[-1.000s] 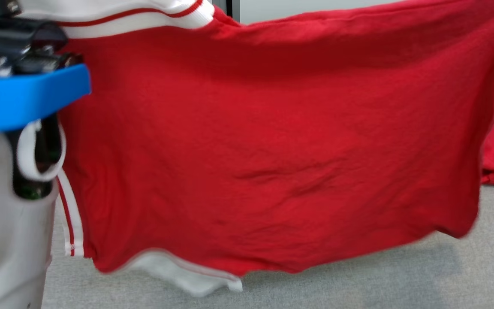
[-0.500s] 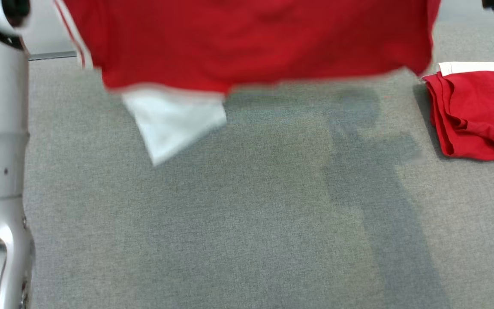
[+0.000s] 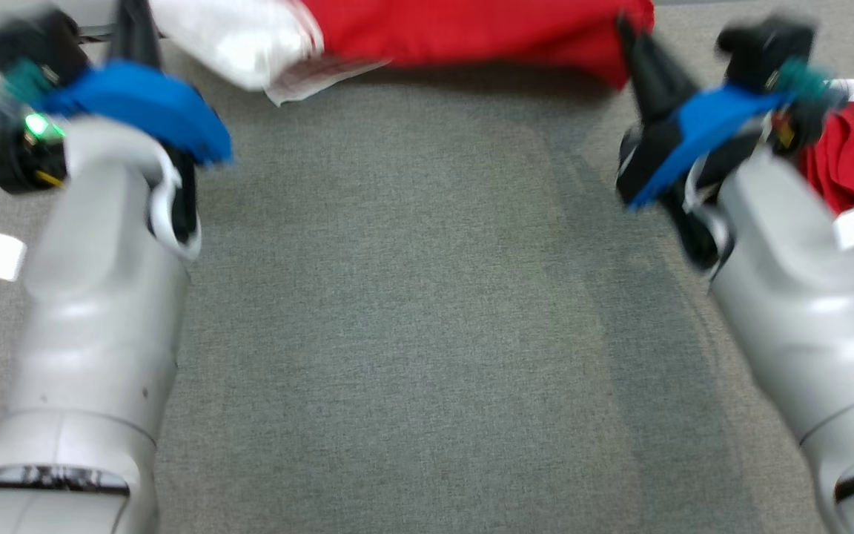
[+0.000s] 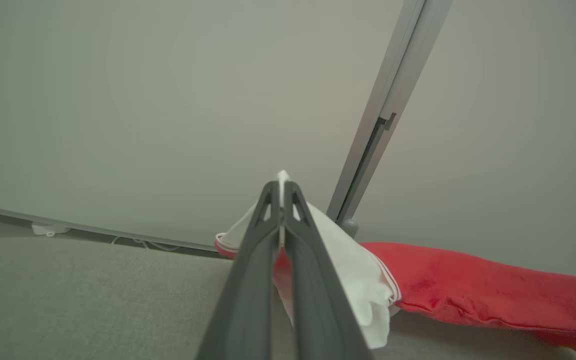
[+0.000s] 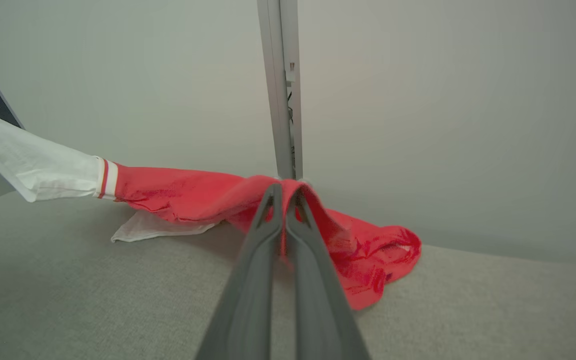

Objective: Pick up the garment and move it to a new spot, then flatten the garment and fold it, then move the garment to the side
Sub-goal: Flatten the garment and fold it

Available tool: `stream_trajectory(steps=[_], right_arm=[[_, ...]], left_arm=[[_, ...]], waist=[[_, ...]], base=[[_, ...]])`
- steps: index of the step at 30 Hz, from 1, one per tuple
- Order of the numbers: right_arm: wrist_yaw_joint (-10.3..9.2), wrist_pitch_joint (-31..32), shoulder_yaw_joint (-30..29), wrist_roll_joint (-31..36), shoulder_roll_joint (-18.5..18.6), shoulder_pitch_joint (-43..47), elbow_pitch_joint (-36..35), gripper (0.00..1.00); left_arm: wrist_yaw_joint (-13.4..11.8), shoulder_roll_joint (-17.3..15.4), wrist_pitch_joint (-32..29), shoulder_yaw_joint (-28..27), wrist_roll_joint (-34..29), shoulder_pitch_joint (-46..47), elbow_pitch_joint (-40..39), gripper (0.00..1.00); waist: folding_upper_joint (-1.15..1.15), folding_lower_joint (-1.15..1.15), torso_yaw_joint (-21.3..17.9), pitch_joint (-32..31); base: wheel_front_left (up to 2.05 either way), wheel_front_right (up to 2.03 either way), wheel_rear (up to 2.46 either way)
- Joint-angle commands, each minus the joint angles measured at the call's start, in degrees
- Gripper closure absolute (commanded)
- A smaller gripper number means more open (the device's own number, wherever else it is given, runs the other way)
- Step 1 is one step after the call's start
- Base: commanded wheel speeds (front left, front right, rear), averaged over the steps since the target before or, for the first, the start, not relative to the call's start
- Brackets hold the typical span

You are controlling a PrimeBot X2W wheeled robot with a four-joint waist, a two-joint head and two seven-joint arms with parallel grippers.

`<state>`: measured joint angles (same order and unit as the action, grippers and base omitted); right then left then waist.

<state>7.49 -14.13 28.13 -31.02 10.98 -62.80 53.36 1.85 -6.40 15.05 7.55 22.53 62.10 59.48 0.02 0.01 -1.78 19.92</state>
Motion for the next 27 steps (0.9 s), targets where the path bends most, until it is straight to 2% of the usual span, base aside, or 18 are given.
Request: stream_trajectory(steps=[1, 6, 10, 16, 22, 27], right_arm=[[0.0, -0.78, 1.63, -1.89, -0.58, 3.53, 1.53, 1.0], [0.0, -1.1, 2.59, -5.64, -0.18, 11.07, 0.42, 1.0], [0.0, -1.07, 0.4, -6.61, 1.08, 19.76, -6.29, 1.0], [-0.01, -1.09, -4.91, -4.51, 3.19, 33.37, -17.78, 1.0], [-0.01, -1.09, -10.21, -1.34, 4.77, 47.05, -27.82, 1.0], [0.0, -1.02, -13.65, 0.85, 4.32, 57.01, -33.7, 1.0]], left_arm=[[0.49, 0.45, 0.14, 0.42, -0.81, -2.62, 0.69, 1.0], [0.29, 1.47, 0.12, -3.86, 0.48, -10.13, -3.35, 1.0], [0.74, 1.5, 0.16, -9.37, -0.94, -20.17, -14.34, 1.0], [1.66, 2.91, 0.13, -15.28, -3.19, -35.75, -28.46, 1.0], [0.63, 3.4, 0.14, -14.79, -3.68, -50.15, -39.69, 1.0], [-3.55, 3.39, -0.6, -11.15, -1.73, -59.89, -49.17, 1.0]], waist=[[-0.02, -0.01, 0.39, 0.86], [-0.02, -0.01, 0.49, 1.23], [-0.02, -0.01, -0.43, 0.54], [-0.02, -0.01, -0.44, -2.25], [-0.02, -0.01, -0.23, -6.08], [-0.02, -0.01, 0.33, -7.98]], base=[[0.0, 0.0, 0.0], [0.0, 0.0, 0.0], [0.0, 0.0, 0.0], [0.0, 0.0, 0.0], [0.0, 0.0, 0.0], [0.0, 0.0, 0.0]])
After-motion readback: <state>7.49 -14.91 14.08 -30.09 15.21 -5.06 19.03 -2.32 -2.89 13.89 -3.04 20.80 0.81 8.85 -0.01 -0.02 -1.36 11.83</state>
